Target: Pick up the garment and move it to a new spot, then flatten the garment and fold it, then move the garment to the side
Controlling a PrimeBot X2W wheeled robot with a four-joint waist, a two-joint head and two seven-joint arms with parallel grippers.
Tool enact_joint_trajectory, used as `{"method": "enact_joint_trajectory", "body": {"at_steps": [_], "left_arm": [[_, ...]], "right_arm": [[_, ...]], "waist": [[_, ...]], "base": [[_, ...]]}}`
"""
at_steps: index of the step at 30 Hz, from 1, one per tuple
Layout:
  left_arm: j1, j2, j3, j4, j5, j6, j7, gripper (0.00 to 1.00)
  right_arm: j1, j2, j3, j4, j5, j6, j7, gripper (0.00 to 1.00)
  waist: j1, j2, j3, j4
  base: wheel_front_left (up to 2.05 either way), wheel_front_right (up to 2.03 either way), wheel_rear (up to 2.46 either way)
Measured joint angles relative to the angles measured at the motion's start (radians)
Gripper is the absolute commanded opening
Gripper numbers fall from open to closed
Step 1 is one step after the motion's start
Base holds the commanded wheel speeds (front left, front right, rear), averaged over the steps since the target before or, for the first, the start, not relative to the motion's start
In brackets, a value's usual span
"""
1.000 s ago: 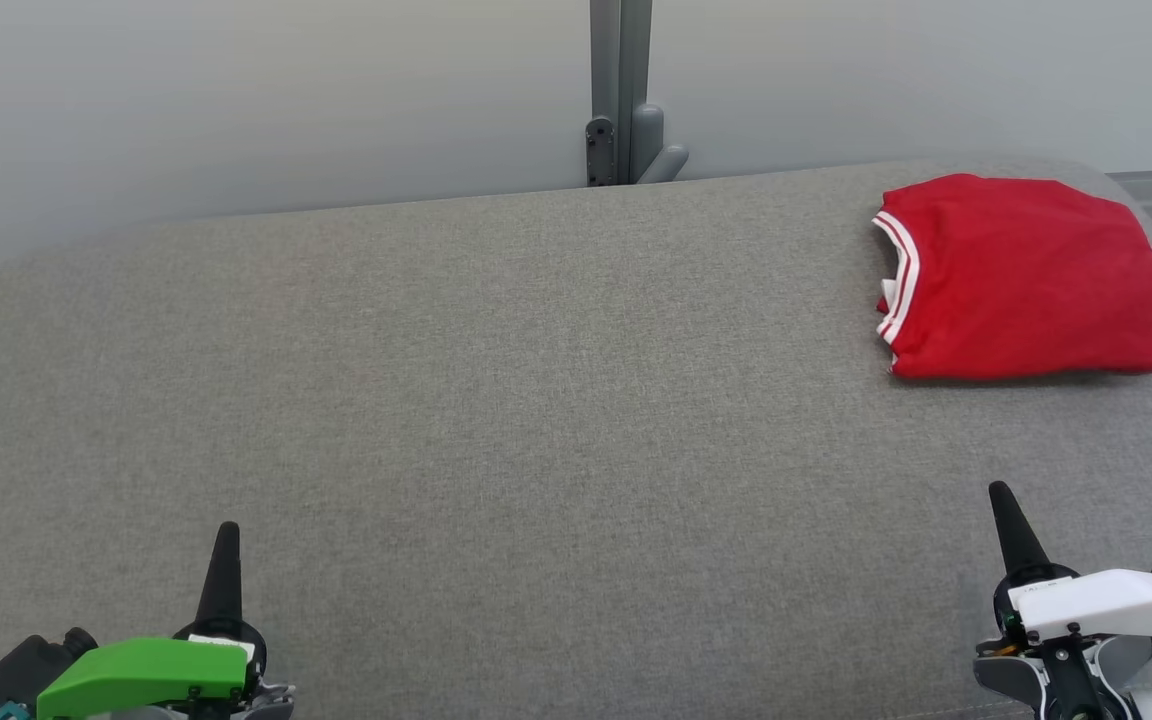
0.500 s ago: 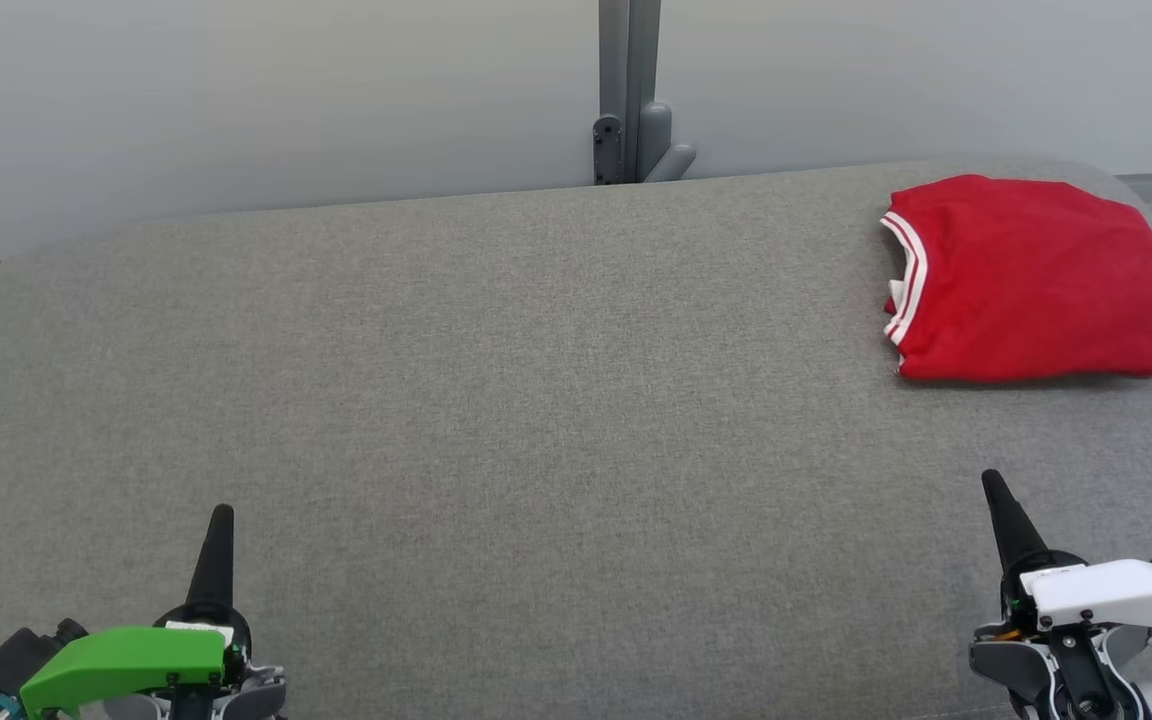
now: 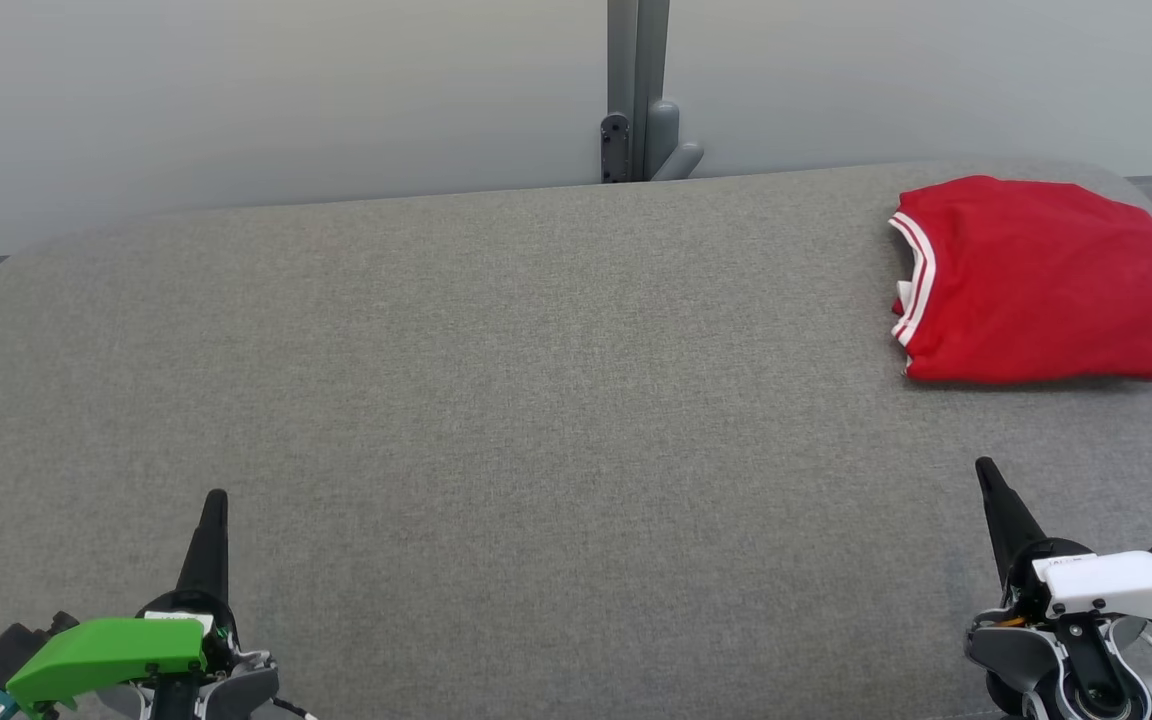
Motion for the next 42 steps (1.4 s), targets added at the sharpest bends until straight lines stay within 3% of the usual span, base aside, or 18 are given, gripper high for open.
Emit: {"method": "enact_joint_trajectory", "body": {"at_steps": [20, 42], "left_arm": [[-0.025, 0.001, 0.017, -0.007, -0.137, -0.007, 0.035, 0.0], [-0.025, 0.001, 0.017, -0.007, -0.141, -0.007, 0.037, 0.0]], "right_arm": [[-0.019, -0.003, 0.002, -0.003, 0.171, 0.0, 0.037, 0.0], [-0.02, -0.003, 0.002, -0.003, 0.173, 0.0, 0.039, 0.0]], "waist": [[0.0, 0.0, 0.003, 0.014], [0.0, 0.0, 0.003, 0.014]], "base": [[0.0, 0.0, 0.0], [0.0, 0.0, 0.0]]}}
